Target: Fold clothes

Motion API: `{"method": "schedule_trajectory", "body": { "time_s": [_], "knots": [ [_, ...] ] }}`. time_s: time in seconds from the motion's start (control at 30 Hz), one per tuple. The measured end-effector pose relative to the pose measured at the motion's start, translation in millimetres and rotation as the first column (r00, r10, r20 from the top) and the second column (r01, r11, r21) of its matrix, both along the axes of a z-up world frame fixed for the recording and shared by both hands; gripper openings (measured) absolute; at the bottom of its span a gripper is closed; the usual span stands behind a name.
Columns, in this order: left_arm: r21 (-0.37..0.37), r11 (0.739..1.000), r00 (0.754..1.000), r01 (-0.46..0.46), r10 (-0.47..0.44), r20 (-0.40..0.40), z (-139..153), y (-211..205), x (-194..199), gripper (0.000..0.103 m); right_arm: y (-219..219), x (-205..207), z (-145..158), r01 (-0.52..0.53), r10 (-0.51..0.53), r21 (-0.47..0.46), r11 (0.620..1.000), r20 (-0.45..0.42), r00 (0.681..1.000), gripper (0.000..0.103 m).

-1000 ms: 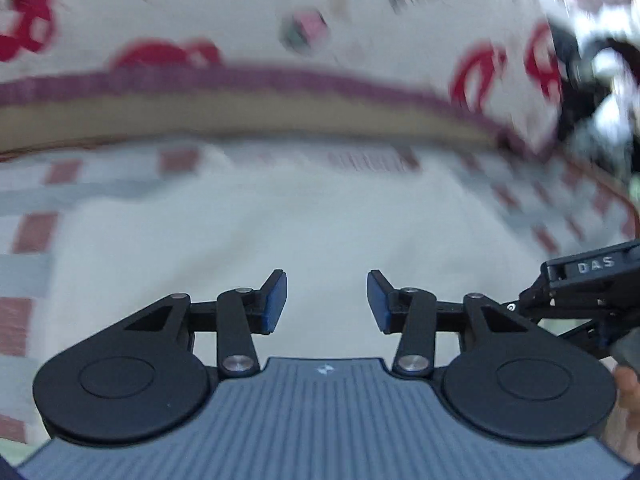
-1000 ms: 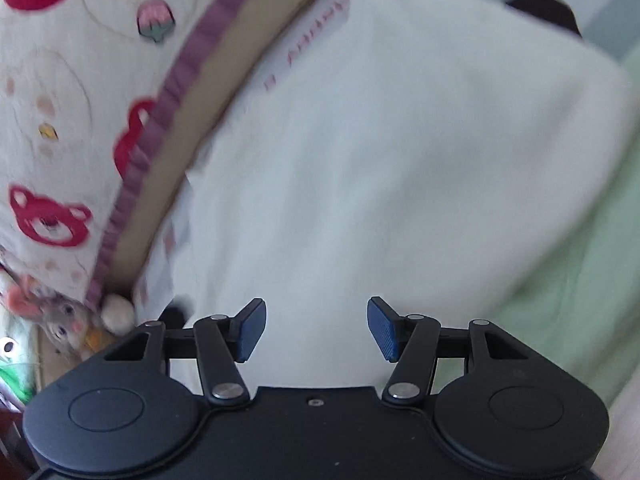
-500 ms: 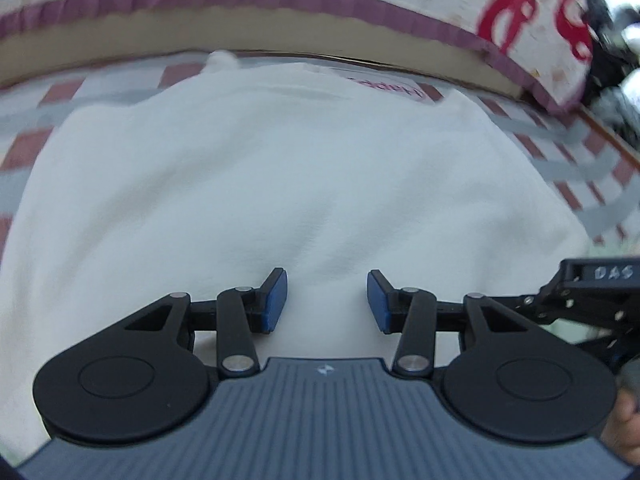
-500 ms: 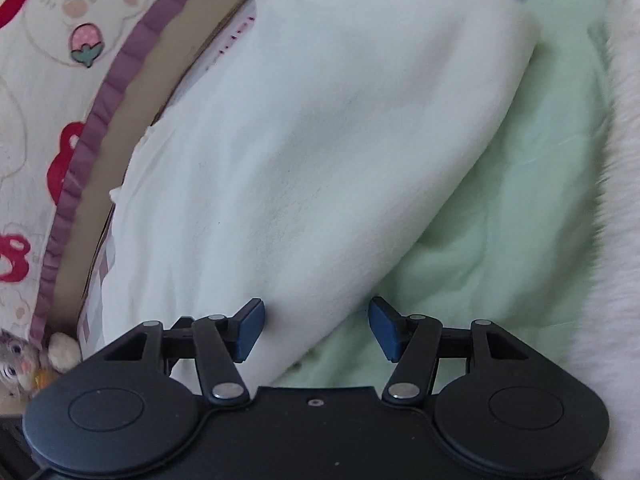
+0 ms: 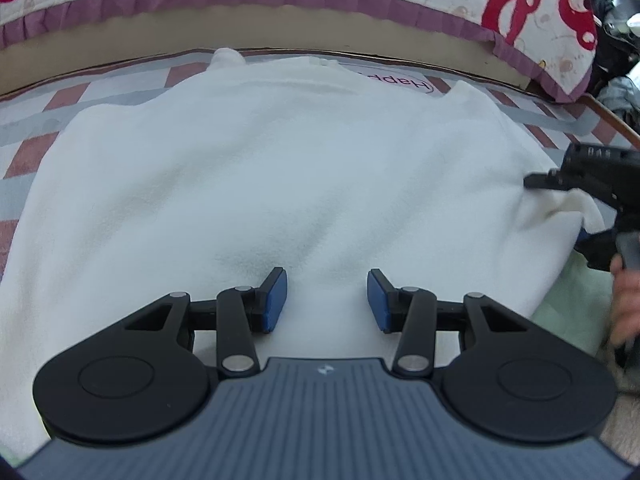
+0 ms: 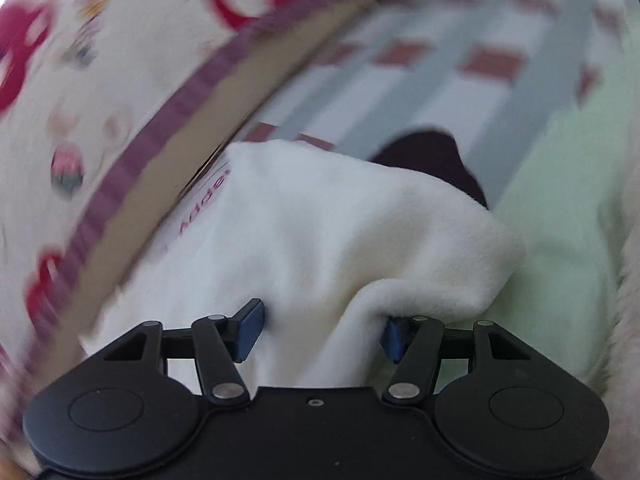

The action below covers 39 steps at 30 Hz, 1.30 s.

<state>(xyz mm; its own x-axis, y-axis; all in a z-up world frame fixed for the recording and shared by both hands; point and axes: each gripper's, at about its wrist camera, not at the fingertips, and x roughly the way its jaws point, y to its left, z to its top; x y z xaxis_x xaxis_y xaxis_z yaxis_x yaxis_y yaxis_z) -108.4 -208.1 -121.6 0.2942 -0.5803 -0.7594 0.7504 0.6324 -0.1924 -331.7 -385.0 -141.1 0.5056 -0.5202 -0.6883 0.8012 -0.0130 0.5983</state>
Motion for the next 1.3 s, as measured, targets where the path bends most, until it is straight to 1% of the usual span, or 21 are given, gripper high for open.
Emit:
{"method": "schedule_trajectory", "body": {
  "time_s": [0.03,0.1,0.17,0.2,0.23,0.27,0.33,0.4,0.47,0.5,0.53,0.63,0.7,0.77,0.83,0.87,0.93,1.0,1.1,1.17,1.3],
  "knots": [
    [-0.025,0.999,1.0,0.022,-0.022,-0.021,2.8,1.7,1.3,0.041,-2.5,0.7,-2.6,0.007,-0.007,0.007,1.0,0.01,1.0,0.066],
    [-0.075,0.994,0.995,0.073,-0.078,-0.059,8.9,4.6,3.3,0.025,-2.7,4.1,-4.7,0.005,-0.005,-0.008,1.0,0.012,1.0,0.067],
    [-0.091,0.977,0.981,0.193,-0.195,-0.01,23.1,1.2,-4.0,0.023,0.6,7.9,-0.8,-0.02,0.02,-0.027,0.999,-0.006,1.0,0.068],
    [-0.083,0.966,0.97,0.245,-0.244,0.025,30.7,-1.3,-8.6,0.023,3.8,8.4,3.5,-0.051,0.05,-0.058,0.997,-0.018,0.999,0.063],
    [-0.073,0.959,0.962,0.273,-0.271,0.03,34.5,-3.8,-10.7,0.023,8.5,7.6,10.1,-0.1,0.097,-0.11,0.989,-0.034,0.995,0.044],
    [-0.071,0.954,0.957,0.29,-0.29,0.016,35.5,-6.7,-11.1,0.023,13.2,6.8,16.7,-0.149,0.142,-0.161,0.976,-0.052,0.988,0.033],
    [-0.048,0.956,0.955,0.29,-0.292,-0.054,22.6,-14.0,-8.0,0.023,20.3,12.1,35.2,-0.252,0.241,-0.285,0.925,-0.072,0.968,0.021],
    [-0.038,0.962,0.957,0.269,-0.271,-0.102,11.2,-15.6,-5.3,0.022,25.8,20.8,56.3,-0.348,0.339,-0.404,0.846,-0.096,0.936,0.021],
    [-0.045,0.97,0.962,0.239,-0.243,-0.128,4.4,-13.0,-3.3,0.022,27.3,29.8,71.8,-0.429,0.429,-0.44,0.789,-0.104,0.897,0.021],
    [-0.049,0.973,0.963,0.224,-0.229,-0.141,0.9,-11.7,-2.4,0.022,28.1,31.4,75.9,-0.449,0.45,-0.44,0.778,-0.109,0.887,0.026],
    [-0.052,0.977,0.965,0.209,-0.215,-0.154,-2.5,-10.3,-1.4,0.022,26.7,30.3,74.4,-0.441,0.437,-0.417,0.795,-0.11,0.893,0.033],
    [-0.058,0.98,0.966,0.189,-0.196,-0.167,-6.2,-8.2,-1.6,0.023,13.9,23.9,58.4,-0.37,0.358,-0.289,0.883,-0.095,0.929,0.051],
    [-0.055,0.981,0.968,0.188,-0.195,-0.156,-6.5,-7.8,-4.6,0.023,0.7,15.7,42.2,-0.309,0.305,-0.17,0.936,-0.045,0.951,0.052],
    [-0.055,0.98,0.968,0.19,-0.196,-0.154,-6.9,-7.4,-4.6,0.023,-7.1,6.6,29.9,-0.275,0.278,-0.088,0.957,0.019,0.96,0.052],
    [-0.062,0.981,0.967,0.184,-0.192,-0.169,-6.9,-7.1,-1.2,0.023,-12.9,-2.2,20.0,-0.249,0.249,-0.009,0.969,0.086,0.965,0.052],
    [-0.064,0.985,0.971,0.161,-0.17,-0.167,-5.7,-5.3,2.2,0.016,-13.1,-5.9,18.5,-0.243,0.239,0.023,0.97,0.128,0.963,0.052],
    [-0.016,0.994,0.992,0.112,-0.113,-0.061,0.7,-3.4,2.4,0.013,-13.1,-7.2,17.7,-0.251,0.238,0.057,0.966,0.171,0.956,0.054],
    [0.033,0.994,0.994,0.102,-0.102,0.024,4.4,-3.8,0.8,0.013,-12.5,-4.7,14.3,-0.244,0.23,0.072,0.967,0.168,0.959,0.06],
    [-0.007,0.995,0.993,0.101,-0.101,-0.065,-2.4,-4.6,4.7,0.013,-15.0,-3.3,-2.1,-0.177,0.159,0.109,0.978,0.156,0.975,0.067],
    [-0.018,0.994,0.991,0.109,-0.11,-0.074,-6.0,-4.2,3.3,0.012,-17.6,-2.8,-9.2,-0.148,0.122,0.141,0.979,0.173,0.977,0.067],
    [-0.043,0.995,0.989,0.092,-0.097,-0.111,-7.9,1.4,8.0,0.013,-17.2,7.8,-6.4,-0.153,0.143,0.084,0.985,0.117,0.983,0.071]
  ]
}}
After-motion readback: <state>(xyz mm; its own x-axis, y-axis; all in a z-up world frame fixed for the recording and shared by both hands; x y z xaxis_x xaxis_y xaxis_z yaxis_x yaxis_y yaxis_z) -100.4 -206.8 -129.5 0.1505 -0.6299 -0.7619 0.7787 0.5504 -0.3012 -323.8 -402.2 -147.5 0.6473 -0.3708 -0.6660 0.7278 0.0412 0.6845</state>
